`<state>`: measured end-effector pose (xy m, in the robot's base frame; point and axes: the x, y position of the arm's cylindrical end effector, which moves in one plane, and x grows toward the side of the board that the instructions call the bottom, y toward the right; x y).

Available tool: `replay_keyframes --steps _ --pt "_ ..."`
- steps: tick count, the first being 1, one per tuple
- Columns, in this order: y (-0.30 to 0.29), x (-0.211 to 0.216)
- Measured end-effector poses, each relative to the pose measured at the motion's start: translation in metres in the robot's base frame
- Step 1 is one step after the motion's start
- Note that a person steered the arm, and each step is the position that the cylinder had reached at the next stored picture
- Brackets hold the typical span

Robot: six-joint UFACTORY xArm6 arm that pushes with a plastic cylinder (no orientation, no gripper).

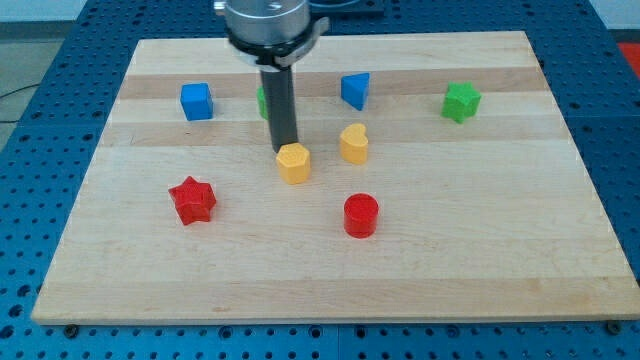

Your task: Move the red star to the left side of the yellow hexagon

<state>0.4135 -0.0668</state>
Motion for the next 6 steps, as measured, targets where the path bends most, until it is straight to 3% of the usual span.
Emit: replay_keyframes --steps 2,3,4,6 --pt "0.104 0.048" --pt "0.074 0.073" --pt "0.008 0.07" --pt "-0.015 0.041"
